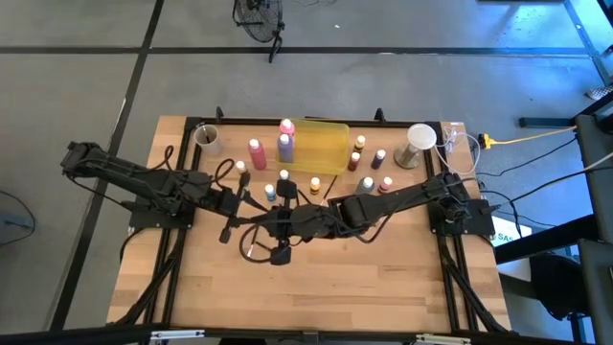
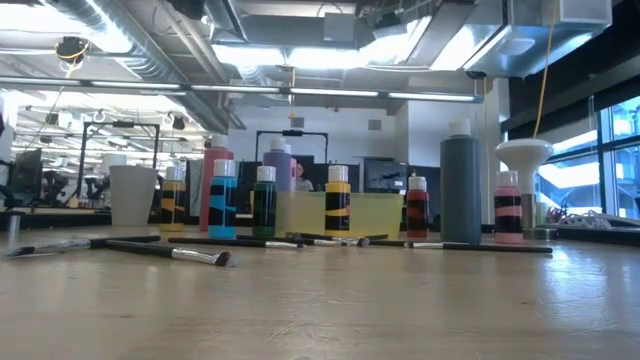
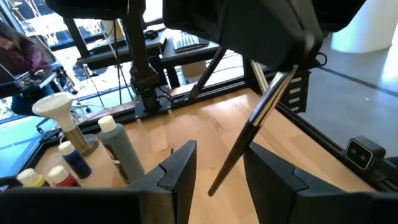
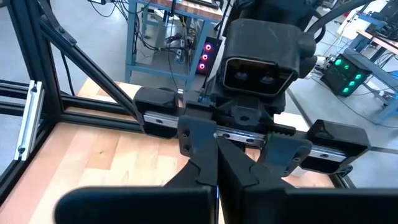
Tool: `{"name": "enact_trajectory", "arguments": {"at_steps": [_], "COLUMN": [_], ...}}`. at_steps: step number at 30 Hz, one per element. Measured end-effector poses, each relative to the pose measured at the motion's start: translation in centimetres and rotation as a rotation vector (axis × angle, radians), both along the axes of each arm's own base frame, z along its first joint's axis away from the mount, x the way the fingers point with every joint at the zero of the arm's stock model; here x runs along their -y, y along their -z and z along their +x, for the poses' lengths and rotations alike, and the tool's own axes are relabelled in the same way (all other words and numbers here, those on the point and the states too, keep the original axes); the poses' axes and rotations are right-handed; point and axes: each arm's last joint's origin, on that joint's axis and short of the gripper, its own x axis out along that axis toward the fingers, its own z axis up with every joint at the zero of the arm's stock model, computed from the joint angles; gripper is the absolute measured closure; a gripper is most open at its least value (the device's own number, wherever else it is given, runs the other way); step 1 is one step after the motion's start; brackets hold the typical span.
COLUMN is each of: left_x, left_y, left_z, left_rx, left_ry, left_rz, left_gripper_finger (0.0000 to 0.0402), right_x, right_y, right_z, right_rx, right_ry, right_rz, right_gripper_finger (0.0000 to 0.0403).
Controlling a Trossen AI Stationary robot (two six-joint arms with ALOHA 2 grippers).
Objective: Pick & Place Paint Supplies
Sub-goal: Put the silver paintbrush into the white cup
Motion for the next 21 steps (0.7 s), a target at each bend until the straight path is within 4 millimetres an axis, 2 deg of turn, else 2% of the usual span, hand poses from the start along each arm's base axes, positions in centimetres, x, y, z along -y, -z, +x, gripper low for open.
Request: {"name": "enact_trajectory", "arguments": {"at_steps": [14,21], "left_x": [0.05,0.05], "left_y": [0.03,0.03], "left_z": [0.50,0.50], "left_rx": [0.025,0.027], "left_ry": [-0.008,-0.010], "left_rz": [0.029,0.039], "left_gripper_finger": [0.0276,0.0325], "right_x": [0.50,0.50], "right_y": [-0.18,-0.17], "right_z": [0.22,0.22], "right_rx": [0.017,0.016], "right_ry": [0.002,0.002], "right_rz": [-0.011,-0.011], "right_gripper_finger": [0.0403,0.0403]}}
